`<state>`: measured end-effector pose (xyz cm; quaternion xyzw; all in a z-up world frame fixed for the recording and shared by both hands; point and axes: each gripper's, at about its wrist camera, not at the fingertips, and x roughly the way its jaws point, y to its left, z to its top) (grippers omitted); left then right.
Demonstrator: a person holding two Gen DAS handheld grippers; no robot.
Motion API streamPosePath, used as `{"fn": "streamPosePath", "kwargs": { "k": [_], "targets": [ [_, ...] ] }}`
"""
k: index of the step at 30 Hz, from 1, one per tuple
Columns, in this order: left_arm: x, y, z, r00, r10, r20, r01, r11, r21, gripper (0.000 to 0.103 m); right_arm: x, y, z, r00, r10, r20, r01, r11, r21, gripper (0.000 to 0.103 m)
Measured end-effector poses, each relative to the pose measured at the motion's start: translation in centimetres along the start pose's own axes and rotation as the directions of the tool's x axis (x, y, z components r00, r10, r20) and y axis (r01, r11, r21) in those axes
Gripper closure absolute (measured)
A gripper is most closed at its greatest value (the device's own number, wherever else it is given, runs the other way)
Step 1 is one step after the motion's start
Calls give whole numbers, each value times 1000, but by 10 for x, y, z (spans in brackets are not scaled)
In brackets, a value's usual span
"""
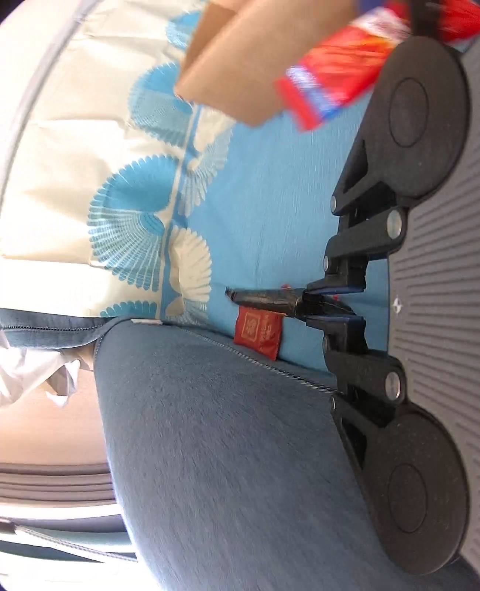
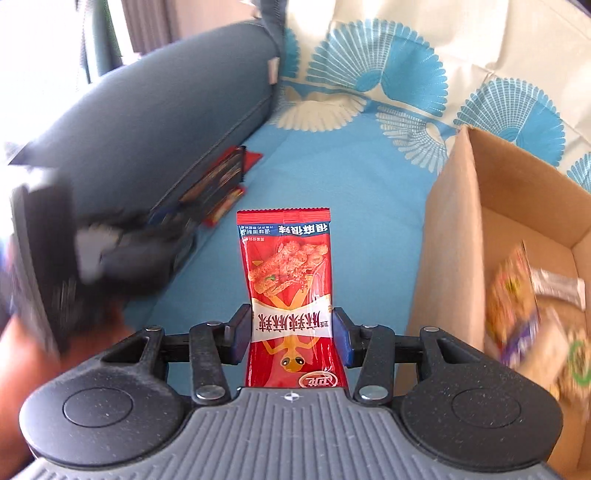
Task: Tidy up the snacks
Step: 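Grasp the red spicy-strip pack with the right tool while the left tool reaches for the chocolate bar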
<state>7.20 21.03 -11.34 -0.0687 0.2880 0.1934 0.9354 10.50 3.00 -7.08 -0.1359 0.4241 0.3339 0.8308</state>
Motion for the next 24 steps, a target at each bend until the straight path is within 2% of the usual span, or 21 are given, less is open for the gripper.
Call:
{"fn": "streamPosePath", "kwargs": {
  "k": [3, 6, 8, 10, 13, 14, 15, 16, 18, 19, 24],
  "targets": [
    [-18, 9, -1, 993, -87, -76, 82, 994, -70, 103, -21, 10, -34, 999, 46, 17, -46, 999, -20, 55],
    [-39, 19, -3, 968, -203, -146, 181, 973, -145, 103, -30, 19, -65, 997, 71, 24, -70, 997, -38, 56],
    [-49, 21, -9, 938, -270, -217, 235, 956, -175, 103, -31, 24, -84, 996, 77, 41, -76, 997, -31, 56],
    [-59, 21, -12, 927, -280, -249, 240, 954, -181, 103, -27, 26, -101, 996, 78, 49, -77, 997, -11, 56],
    [-74, 16, -18, 929, -258, -263, 225, 963, -152, 101, -20, 31, -118, 997, 56, 58, -57, 998, 11, 56],
    [-76, 15, -19, 937, -236, -259, 205, 968, -143, 98, -17, 32, -120, 998, 40, 57, -40, 999, 13, 55],
    [-77, 13, -19, 946, -212, -247, 183, 973, -138, 88, -15, 32, -121, 998, 36, 57, -37, 999, 21, 55],
    [-78, 12, -20, 955, -185, -234, 155, 978, -139, 69, -13, 31, -121, 997, 43, 62, -45, 999, 24, 55],
    [-75, 10, -21, 965, -146, -217, 115, 982, -152, 45, -10, 30, -126, 996, 18, 87, -18, 1000, -1, 55],
    [-72, 8, -20, 970, -122, -211, 91, 984, -153, 38, -8, 30, -127, 996, -1, 89, 3, 1000, -13, 54],
    [-41, -5, -11, 979, -8, -201, -13, 995, -104, 29, 2, 17, -123, 998, 2, 62, -3, 1000, 26, 51]
  ]
}}
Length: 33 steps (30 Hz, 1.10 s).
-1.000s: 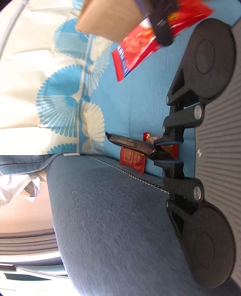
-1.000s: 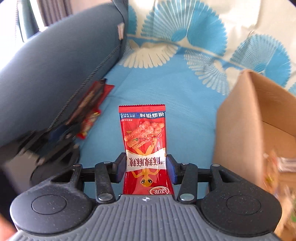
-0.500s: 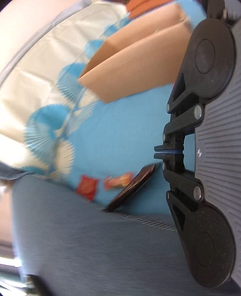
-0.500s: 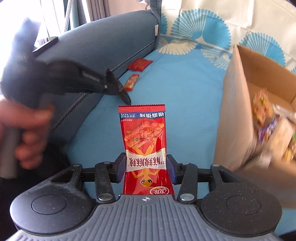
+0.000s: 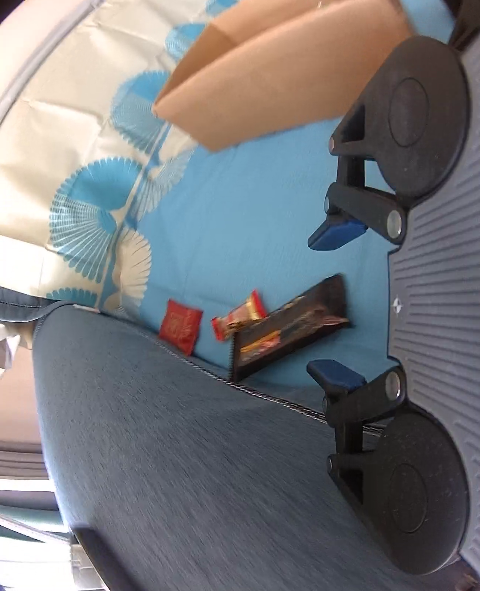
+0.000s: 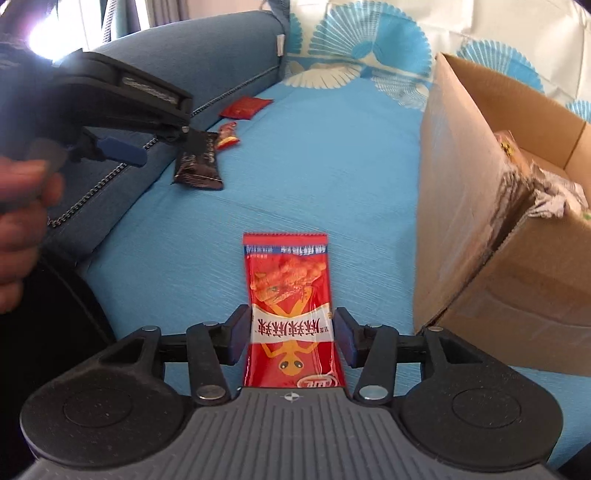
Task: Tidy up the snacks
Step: 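Grasp the red spicy-strip pack with the right tool while the left tool reaches for the chocolate bar, then grasp the dark chocolate bar with the left tool while the right tool holds the spicy-strip pack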
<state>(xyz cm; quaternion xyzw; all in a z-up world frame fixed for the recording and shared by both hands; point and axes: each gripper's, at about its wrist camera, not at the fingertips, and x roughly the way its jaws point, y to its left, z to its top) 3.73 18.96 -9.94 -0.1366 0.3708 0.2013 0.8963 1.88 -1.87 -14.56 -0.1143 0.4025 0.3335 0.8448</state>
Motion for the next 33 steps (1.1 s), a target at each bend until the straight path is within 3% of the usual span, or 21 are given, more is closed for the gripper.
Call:
{"fn": "streamPosePath", "kwargs": {
  "k": [3, 6, 8, 9, 10, 13, 15, 18, 21, 24, 26, 29, 31, 33],
  "targets": [
    [23, -13, 4, 997, 72, 5, -72, 996, 58, 21, 3, -3, -1, 1000, -6, -21, 6, 1000, 4, 47],
    [48, -23, 4, 987, 161, -25, -157, 982, 109, 22, 3, -5, -1, 999, -2, -34, 3, 1000, 11, 45],
    [55, -24, 4, 980, 198, -30, -193, 974, 120, 26, 4, -3, -1, 999, -2, -36, 2, 1000, -2, 44],
    [57, -24, 3, 977, 212, -36, -206, 971, 125, 38, 4, -3, 0, 999, -2, -36, 1, 1000, -6, 44],
    [57, -23, 3, 978, 205, -43, -198, 972, 124, 50, 5, -2, 1, 999, -2, -37, 1, 1000, -6, 44],
    [51, -19, 2, 982, 181, -60, -172, 976, 131, 63, 7, -1, 3, 999, -3, -37, 2, 1000, -12, 44],
    [41, -17, 4, 986, 149, -72, -138, 981, 137, 65, 7, 1, 4, 999, -6, -35, 5, 1000, -15, 45],
    [24, -19, 2, 989, 119, -88, -100, 975, 196, 65, 5, 4, 4, 1000, -9, -25, 9, 1000, -15, 51],
    [8, -20, -6, 984, 33, -176, 12, 969, 247, 65, 2, 5, 3, 1000, -13, -15, 13, 1000, -9, 53],
    [-3, -16, -15, 964, -52, -260, 119, 961, 248, 65, -1, 5, 3, 1000, -12, -9, 12, 1000, 3, 54],
    [-5, -13, -24, 937, -112, -332, 194, 955, 223, 65, -2, 5, 3, 1000, -13, -9, 13, 1000, 7, 54],
    [-4, -10, -32, 912, -155, -379, 239, 953, 186, 55, -2, 3, 3, 1000, -6, -24, 6, 1000, 20, 52],
    [-4, -10, -34, 915, -173, -364, 244, 957, 159, 47, -3, 3, 3, 1000, -3, -25, 4, 1000, 20, 50],
    [-1, -10, -35, 917, -169, -361, 231, 964, 135, 45, -3, 3, 4, 1000, -5, -24, 6, 1000, 13, 49]
  ]
}}
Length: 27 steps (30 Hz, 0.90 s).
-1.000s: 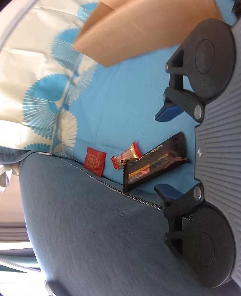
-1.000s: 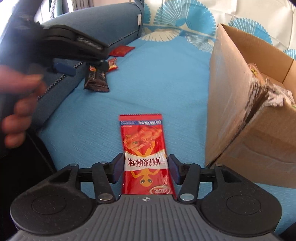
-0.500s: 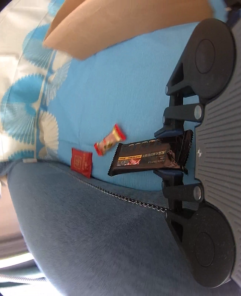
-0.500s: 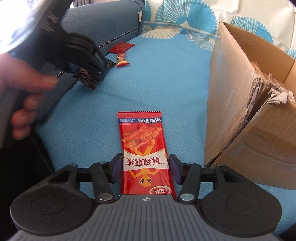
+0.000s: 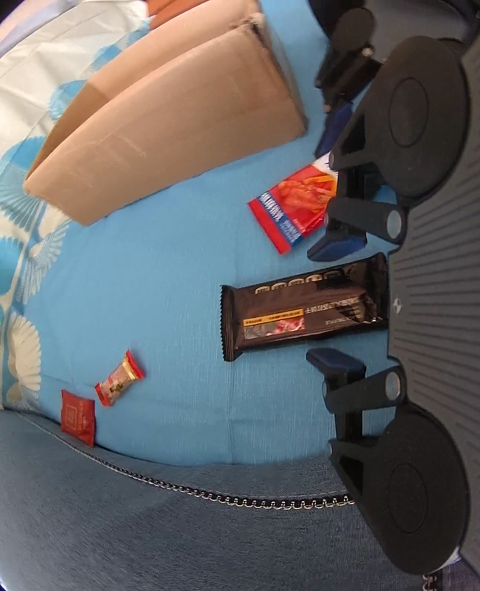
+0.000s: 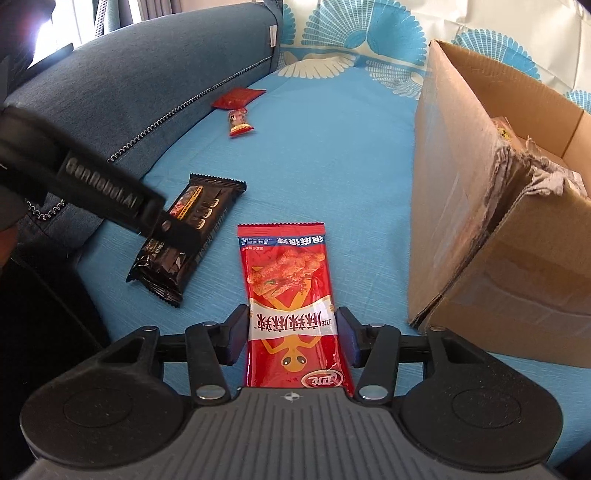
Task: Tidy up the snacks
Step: 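Grasp the dark chocolate bar with the left tool while the right tool holds the spicy-strip pack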
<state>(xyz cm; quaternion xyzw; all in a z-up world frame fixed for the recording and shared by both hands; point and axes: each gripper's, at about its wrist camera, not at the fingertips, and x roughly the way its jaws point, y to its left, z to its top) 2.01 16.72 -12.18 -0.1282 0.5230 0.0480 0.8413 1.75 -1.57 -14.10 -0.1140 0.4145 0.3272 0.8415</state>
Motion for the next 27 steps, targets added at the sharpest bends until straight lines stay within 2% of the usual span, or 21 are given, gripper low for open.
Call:
{"fn": "streamPosePath", "kwargs": {
  "k": [8, 13, 21, 27],
  "targets": [
    [9, -16, 3, 998, 61, -3, -60, 994, 88, 41, 1, 1, 2, 1000, -3, 0, 3, 1000, -8, 49],
    [11, -14, 5, 998, 61, 2, -61, 996, 72, 41, 0, 1, 1, 1000, -6, 4, 6, 1000, -11, 49],
    [11, -19, 3, 996, 88, 7, -88, 990, 107, 42, -1, 2, 0, 1000, -11, 12, 12, 1000, -21, 49],
    [10, -20, 3, 995, 96, 8, -96, 990, 107, 43, -4, 3, -2, 1000, -17, 24, 18, 999, -40, 53]
  ]
}}
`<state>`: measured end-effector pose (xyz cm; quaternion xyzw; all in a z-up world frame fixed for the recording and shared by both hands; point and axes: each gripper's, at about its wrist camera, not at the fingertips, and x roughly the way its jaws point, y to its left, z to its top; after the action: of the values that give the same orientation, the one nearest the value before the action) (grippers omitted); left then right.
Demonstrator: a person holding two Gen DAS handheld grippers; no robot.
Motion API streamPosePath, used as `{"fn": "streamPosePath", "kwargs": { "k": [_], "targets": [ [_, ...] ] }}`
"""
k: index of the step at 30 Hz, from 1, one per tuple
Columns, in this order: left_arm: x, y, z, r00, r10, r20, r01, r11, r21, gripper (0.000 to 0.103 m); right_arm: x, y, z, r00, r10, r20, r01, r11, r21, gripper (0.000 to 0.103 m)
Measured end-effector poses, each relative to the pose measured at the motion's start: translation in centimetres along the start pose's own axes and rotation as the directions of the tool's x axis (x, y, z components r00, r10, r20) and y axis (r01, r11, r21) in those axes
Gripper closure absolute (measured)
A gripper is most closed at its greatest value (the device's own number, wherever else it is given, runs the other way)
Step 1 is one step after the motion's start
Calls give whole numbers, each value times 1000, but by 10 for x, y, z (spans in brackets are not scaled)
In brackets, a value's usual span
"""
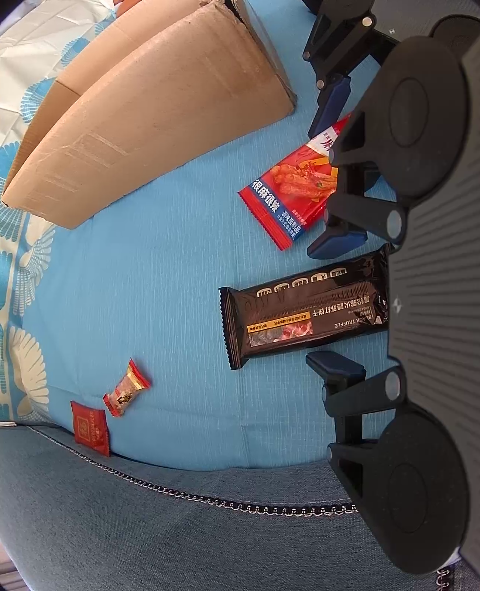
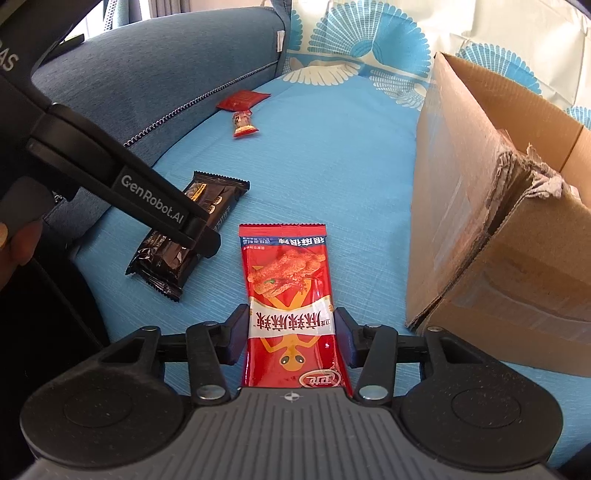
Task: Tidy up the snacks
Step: 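Grasp the dark chocolate bar with the left tool while the right tool holds the spicy-strip pack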
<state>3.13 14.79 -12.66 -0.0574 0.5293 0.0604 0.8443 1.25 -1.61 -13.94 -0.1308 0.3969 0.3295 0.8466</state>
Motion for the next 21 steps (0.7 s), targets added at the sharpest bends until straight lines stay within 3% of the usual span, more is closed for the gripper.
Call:
{"fn": "streamPosePath", "kwargs": {
  "k": [8, 21],
  "targets": [
    [-1, 0, 0, 1000, 13, 4, -13, 1000, 6, 57, -5, -5, 0, 999, -11, 33, 10, 1000, 21, 54],
    [-4, 3, 0, 1000, 17, 6, -17, 1000, -14, 60, 1, -5, 5, 1000, -9, -6, 9, 1000, 18, 54]
  ]
}}
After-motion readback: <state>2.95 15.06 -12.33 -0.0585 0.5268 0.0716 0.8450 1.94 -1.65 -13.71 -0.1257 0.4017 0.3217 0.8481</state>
